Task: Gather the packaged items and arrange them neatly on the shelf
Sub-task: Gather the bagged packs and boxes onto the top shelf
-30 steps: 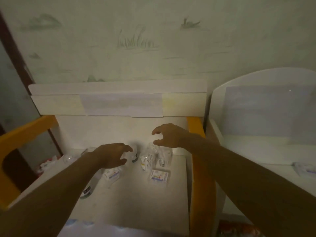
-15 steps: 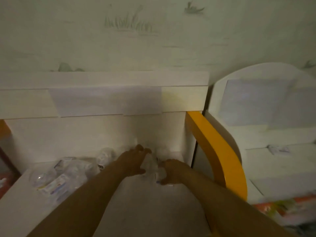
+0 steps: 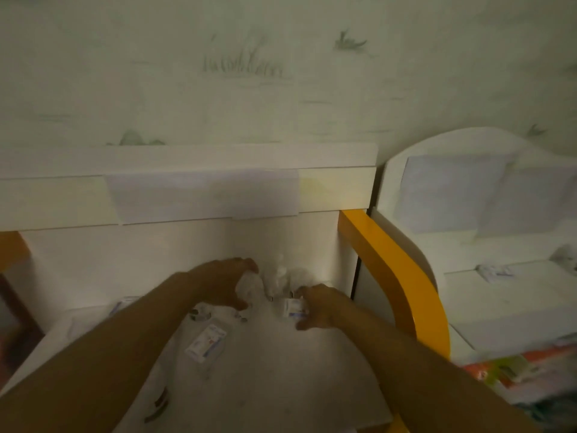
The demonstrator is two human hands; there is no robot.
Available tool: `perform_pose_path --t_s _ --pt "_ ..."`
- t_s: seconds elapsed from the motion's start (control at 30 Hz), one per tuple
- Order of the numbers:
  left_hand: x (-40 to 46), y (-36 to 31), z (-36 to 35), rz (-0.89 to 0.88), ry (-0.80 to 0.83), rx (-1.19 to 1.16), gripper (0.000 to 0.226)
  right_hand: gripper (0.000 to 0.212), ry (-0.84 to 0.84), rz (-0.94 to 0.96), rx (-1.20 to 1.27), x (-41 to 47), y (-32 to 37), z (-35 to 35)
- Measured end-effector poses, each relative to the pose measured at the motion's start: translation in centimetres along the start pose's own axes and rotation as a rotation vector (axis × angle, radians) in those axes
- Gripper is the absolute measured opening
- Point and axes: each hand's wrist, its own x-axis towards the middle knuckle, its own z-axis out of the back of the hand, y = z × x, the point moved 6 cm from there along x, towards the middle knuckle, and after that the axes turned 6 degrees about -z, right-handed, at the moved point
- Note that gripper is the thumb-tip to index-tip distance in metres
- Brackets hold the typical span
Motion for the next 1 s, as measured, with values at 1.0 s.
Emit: perform_pose_path --t_s 1.0 --pt "14.9 -27.4 16.8 -0.248 -0.48 -0.11 0.076 0.071 -0.477 -0.168 -0.025 -14.6 -26.8 24.6"
